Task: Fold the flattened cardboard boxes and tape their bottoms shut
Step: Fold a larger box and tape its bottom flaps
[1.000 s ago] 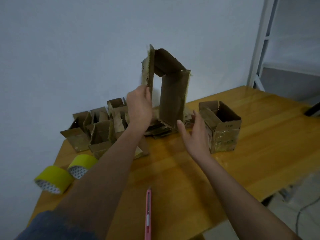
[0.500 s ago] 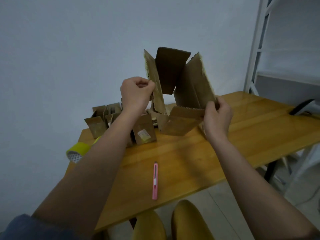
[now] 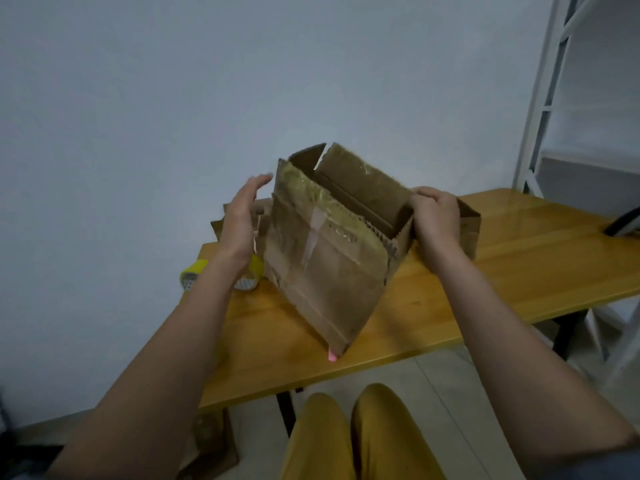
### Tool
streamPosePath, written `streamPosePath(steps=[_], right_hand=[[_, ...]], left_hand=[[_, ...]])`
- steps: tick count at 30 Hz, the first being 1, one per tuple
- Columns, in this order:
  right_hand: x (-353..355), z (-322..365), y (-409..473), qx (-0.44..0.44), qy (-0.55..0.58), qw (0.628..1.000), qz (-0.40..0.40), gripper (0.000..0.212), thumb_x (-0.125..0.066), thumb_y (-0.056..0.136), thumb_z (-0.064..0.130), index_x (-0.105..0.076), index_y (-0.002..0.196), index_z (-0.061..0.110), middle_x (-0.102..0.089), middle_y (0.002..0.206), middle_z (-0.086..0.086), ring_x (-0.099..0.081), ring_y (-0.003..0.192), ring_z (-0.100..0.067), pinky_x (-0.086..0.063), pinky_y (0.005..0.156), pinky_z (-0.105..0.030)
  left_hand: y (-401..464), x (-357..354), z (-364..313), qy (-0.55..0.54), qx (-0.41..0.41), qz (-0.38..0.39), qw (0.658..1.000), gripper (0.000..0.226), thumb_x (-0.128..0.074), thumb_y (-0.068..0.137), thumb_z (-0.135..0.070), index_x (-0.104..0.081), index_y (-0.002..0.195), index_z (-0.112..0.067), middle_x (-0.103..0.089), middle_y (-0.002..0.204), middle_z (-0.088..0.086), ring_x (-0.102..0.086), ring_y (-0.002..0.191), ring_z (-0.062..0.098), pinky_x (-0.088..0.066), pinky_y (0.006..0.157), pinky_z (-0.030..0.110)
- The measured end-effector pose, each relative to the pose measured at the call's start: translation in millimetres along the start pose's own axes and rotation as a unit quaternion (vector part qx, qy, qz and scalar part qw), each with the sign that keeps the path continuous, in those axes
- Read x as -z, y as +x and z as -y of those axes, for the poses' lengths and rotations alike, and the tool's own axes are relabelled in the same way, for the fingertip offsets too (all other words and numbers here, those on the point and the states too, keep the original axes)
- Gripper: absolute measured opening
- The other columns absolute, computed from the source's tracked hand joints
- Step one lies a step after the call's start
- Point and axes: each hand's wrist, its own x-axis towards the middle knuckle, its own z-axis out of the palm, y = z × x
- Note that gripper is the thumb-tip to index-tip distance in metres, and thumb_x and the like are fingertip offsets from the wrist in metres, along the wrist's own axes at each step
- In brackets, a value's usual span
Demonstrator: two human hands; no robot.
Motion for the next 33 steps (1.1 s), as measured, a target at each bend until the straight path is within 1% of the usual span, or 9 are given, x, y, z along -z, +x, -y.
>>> streamPosePath(steps=[2,5,7,10,13,18,24,29,33], right_hand=[[-15,-2,-3,-0.012,0.001,0.999,0.043,0.02,-0.045,0.073,0.012,-0.051,0.068,-0.006,-0.042,0.067,-0.012,-0.041,0.066,-0.024,-0.029,0.061,-0.039],[-42,0,-8,-0.007,0.002,0.996,0.088,0.018,-0.046,0.081,0.002,-0.05,0.074,-0.014,-0.037,0.068,-0.019,-0.034,0.064,-0.027,-0.027,0.061,-0.038],[-62,4,-10,-0.017,-0.001,0.994,0.107,0.02,-0.048,0.084,0.0,-0.06,0.084,-0.015,-0.052,0.082,-0.034,-0.041,0.068,-0.038,-0.033,0.057,-0.03],[-95,7,-9,-0.034,0.007,0.989,0.145,0.019,-0.051,0.087,-0.001,-0.069,0.088,0.002,-0.067,0.1,-0.023,-0.056,0.075,-0.031,-0.046,0.056,-0.027],[-122,-1,-8,-0.045,0.009,0.981,0.188,0.019,-0.051,0.094,0.006,-0.069,0.098,0.01,-0.067,0.087,-0.011,-0.061,0.075,-0.027,-0.051,0.059,-0.033],[-147,-13,4,-0.047,0.012,0.967,0.249,0.027,-0.054,0.099,0.012,-0.062,0.125,0.015,-0.063,0.102,-0.001,-0.062,0.085,-0.015,-0.054,0.062,-0.024],[-152,-19,13,-0.01,-0.002,0.962,0.274,0.046,-0.053,0.098,0.006,-0.047,0.139,0.026,-0.048,0.081,0.009,-0.057,0.077,-0.011,-0.052,0.059,-0.017],[-151,-22,17,0.031,-0.013,0.966,0.256,0.044,-0.052,0.099,0.006,-0.046,0.134,0.03,-0.05,0.066,-0.007,-0.051,0.067,-0.024,-0.053,0.068,-0.037],[-148,-25,16,0.007,0.049,0.967,0.25,0.033,-0.052,0.1,0.017,-0.043,0.125,0.036,-0.068,0.102,-0.013,-0.066,0.091,-0.032,-0.058,0.083,-0.048]], left_hand=[[-11,15,7,-0.031,-0.008,0.02,0.999,0.044,-0.032,0.104,-0.038,-0.065,0.121,-0.015,-0.069,0.111,-0.005,-0.061,0.108,0.009,-0.044,0.092,0.032],[-27,35,16,-0.039,-0.047,0.027,0.998,0.041,-0.042,0.099,-0.045,-0.061,0.127,-0.021,-0.067,0.123,-0.001,-0.062,0.115,0.014,-0.052,0.092,0.028],[-33,46,20,-0.016,-0.072,0.001,0.997,0.043,-0.048,0.095,-0.048,-0.061,0.128,-0.024,-0.065,0.127,-0.004,-0.059,0.119,0.012,-0.051,0.096,0.029],[-39,62,24,0.047,-0.089,-0.048,0.994,0.038,-0.052,0.093,-0.052,-0.066,0.12,-0.03,-0.059,0.134,-0.006,-0.055,0.123,0.009,-0.048,0.1,0.03],[-41,75,30,0.116,-0.067,-0.058,0.989,0.045,-0.052,0.089,-0.05,-0.057,0.129,-0.03,-0.041,0.149,-0.008,-0.046,0.13,0.006,-0.043,0.095,0.014],[-24,91,40,0.16,-0.032,-0.028,0.986,0.041,-0.042,0.097,-0.047,-0.035,0.137,-0.054,-0.021,0.157,-0.017,-0.021,0.145,0.009,-0.025,0.119,0.041],[3,101,47,0.174,-0.008,-0.016,0.984,0.035,-0.049,0.1,-0.033,-0.042,0.128,-0.053,-0.026,0.145,-0.015,-0.027,0.139,0.013,-0.029,0.116,0.049],[9,107,50,0.206,-0.017,-0.043,0.977,0.023,-0.062,0.094,-0.025,-0.047,0.105,-0.038,-0.029,0.141,0.003,-0.027,0.136,0.02,-0.03,0.114,0.035],[3,107,51,0.22,-0.03,-0.045,0.974,0.022,-0.063,0.087,-0.038,-0.045,0.1,-0.043,-0.04,0.126,0.002,-0.041,0.125,0.025,-0.041,0.107,0.042]])
